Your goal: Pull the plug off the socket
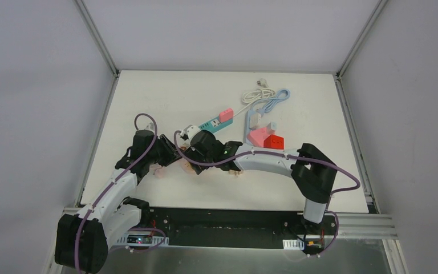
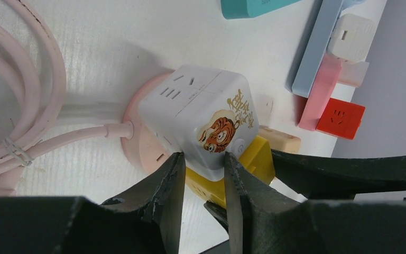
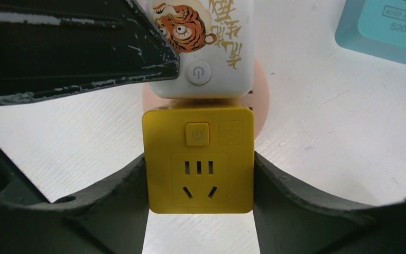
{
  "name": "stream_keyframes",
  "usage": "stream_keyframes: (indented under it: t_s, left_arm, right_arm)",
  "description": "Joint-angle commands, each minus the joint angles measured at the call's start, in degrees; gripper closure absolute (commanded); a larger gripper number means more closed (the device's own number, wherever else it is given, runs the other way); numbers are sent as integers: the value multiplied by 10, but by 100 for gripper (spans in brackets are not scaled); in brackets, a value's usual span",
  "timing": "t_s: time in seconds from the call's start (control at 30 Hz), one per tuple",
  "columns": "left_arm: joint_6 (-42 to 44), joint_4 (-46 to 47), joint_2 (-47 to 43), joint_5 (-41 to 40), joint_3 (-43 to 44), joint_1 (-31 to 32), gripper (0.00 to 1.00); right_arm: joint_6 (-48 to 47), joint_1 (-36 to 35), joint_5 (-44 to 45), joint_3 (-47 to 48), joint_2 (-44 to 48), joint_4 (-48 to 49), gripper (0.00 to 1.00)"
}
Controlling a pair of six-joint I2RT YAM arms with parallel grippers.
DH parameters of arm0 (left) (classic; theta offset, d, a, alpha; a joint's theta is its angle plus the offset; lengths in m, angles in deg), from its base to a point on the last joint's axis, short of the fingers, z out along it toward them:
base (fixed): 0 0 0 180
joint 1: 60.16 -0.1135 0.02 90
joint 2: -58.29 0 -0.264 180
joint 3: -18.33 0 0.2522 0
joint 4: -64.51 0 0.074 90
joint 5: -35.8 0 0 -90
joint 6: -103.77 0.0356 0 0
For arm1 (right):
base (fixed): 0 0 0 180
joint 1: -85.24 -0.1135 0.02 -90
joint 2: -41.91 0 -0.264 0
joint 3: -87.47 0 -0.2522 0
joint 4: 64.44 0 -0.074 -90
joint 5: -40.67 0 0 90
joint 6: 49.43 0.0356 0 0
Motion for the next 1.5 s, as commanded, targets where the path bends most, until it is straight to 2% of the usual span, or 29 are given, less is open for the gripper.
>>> stream_keyframes:
  t_s: [0.0, 0.1, 0.27, 0.4, 0.47, 0.6, 0.83, 0.93, 1.07, 1.13, 1.37, 1.47]
  left_arm:
    - [36, -120, 34, -75, -42, 5, 70]
    - [36, -120, 32, -75, -44, 5, 71]
    - [35, -119, 31, -76, -49, 4, 72]
    - [37, -121, 31, -77, -49, 5, 73]
    - [38, -122, 31, -77, -49, 5, 73]
    - [40, -124, 28, -78, -49, 5, 74]
    - [44, -125, 33, -77, -48, 5, 76]
    - [44, -127, 32, -77, -48, 5, 76]
    - [45, -128, 30, -78, -48, 5, 76]
    - [46, -128, 30, -78, -49, 5, 76]
    - [49, -126, 30, -78, -48, 5, 76]
    - [53, -128, 28, -81, -44, 5, 76]
  right_arm:
    - [57, 27, -126, 8, 80, 100, 100]
    - [72, 38, -138, -6, 85, 118, 100]
    - [8, -26, -28, 46, 18, 37, 100]
    - [-22, -36, 26, 55, 15, 27, 100]
    - [-9, -20, -3, 45, 36, 39, 100]
    - [66, 27, -120, -2, 67, 106, 100]
    - [-6, -42, 2, 72, -11, 6, 100]
    - [-1, -30, -10, 61, 11, 24, 100]
    - [61, 22, -112, 18, 58, 78, 100]
    - [75, 32, -130, 10, 62, 83, 100]
    - [-8, -29, 9, 70, -5, -2, 100]
    - [-9, -7, -14, 49, 26, 27, 100]
